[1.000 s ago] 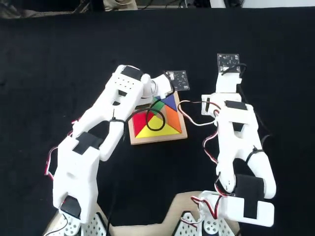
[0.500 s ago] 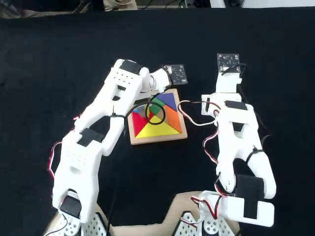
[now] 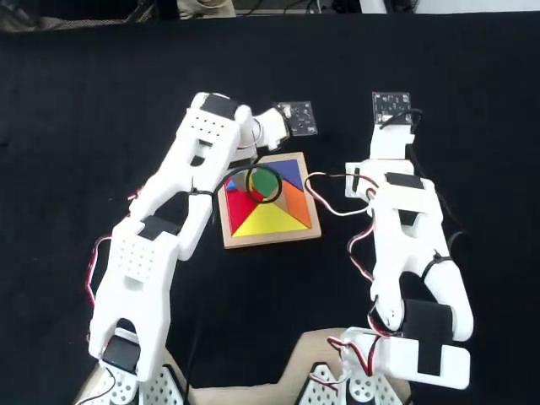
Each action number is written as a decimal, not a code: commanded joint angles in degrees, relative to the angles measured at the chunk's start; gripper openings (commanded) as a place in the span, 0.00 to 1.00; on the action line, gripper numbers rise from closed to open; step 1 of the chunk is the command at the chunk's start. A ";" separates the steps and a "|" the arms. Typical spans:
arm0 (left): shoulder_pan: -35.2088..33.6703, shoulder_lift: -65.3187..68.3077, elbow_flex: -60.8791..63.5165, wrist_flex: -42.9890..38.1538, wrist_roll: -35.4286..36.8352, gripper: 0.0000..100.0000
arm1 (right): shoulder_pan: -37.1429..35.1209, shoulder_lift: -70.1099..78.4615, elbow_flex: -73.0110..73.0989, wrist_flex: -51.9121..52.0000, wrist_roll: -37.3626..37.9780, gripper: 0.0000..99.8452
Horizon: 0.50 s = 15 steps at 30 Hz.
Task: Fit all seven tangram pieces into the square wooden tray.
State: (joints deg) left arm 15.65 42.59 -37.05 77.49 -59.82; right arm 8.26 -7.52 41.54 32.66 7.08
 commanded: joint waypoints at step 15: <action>-4.35 3.87 -5.85 5.36 -0.35 0.28 | -0.62 -0.22 -1.10 -0.88 0.62 0.01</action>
State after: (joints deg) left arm 12.40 46.99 -42.59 85.05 -60.00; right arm 8.26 -7.52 41.54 32.66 7.08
